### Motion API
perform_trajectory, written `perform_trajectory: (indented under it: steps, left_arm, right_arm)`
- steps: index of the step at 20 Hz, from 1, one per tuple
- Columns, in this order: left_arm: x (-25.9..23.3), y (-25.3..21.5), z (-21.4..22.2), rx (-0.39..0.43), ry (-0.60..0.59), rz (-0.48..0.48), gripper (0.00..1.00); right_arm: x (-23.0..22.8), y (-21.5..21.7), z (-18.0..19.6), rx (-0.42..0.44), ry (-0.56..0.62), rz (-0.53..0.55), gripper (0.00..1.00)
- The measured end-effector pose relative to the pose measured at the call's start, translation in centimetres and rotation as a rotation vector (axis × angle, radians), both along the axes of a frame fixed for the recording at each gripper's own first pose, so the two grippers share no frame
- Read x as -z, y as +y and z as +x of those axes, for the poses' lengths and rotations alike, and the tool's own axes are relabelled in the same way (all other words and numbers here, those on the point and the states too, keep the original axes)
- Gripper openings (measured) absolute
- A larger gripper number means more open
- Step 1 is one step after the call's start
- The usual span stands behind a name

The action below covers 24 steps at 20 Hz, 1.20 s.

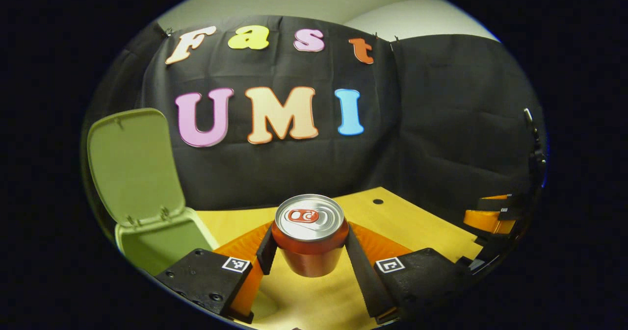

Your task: Press the lid of the desktop garbage bin to open it, pick up the crumpled paper on the desktop and throw it into the bin, then pick up the pop can on the desktop and drop it into the bin, and finally close the garbage bin lid.

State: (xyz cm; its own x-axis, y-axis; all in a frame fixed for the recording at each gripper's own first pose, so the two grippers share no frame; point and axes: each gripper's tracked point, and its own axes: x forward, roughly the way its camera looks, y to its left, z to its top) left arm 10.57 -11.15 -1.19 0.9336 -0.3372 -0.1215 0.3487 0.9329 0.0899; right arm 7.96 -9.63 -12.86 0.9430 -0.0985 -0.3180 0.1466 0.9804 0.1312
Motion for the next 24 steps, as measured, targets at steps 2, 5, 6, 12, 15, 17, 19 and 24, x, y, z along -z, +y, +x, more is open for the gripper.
perform_trajectory:
  steps: [2,5,6,12,15,17,19,24]
  left_arm:
    - [-2.9,2.3,-0.5,-0.057,-0.054,-0.012,0.78]
    - [-6.3,6.5,-1.2,-0.154,-0.12,-0.006,0.77]
    - [-6.9,7.9,-1.3,-0.188,-0.138,0.007,0.77]
    - [-6.7,15.7,-2.0,-0.349,-0.173,0.058,0.77]
    - [-4.0,18.3,-1.3,-0.392,-0.12,0.049,0.76]
    - [-2.3,18.9,-1.0,-0.397,-0.079,0.011,0.77]
    - [-1.0,19.7,-0.7,-0.414,-0.044,-0.025,0.78]
    - [-1.4,20.5,-0.3,-0.423,-0.037,-0.054,0.79]
  right_arm:
    - [-0.8,1.0,0.5,-0.029,-0.027,0.04,0.97]
    - [-1.6,1.8,0.9,-0.053,-0.053,0.069,0.95]
    - [-1.5,1.9,1.0,-0.049,-0.051,0.059,0.97]
    - [-0.8,3.9,0.8,-0.097,-0.005,-0.016,0.98]
    - [-1.1,5.6,0.5,-0.123,0.003,0.029,0.98]
    - [-1.6,6.1,0.3,-0.121,-0.008,0.052,0.98]
    - [-1.7,6.2,0.1,-0.113,-0.003,0.039,0.98]
    - [-1.4,6.7,-0.3,-0.114,0.021,0.01,0.98]
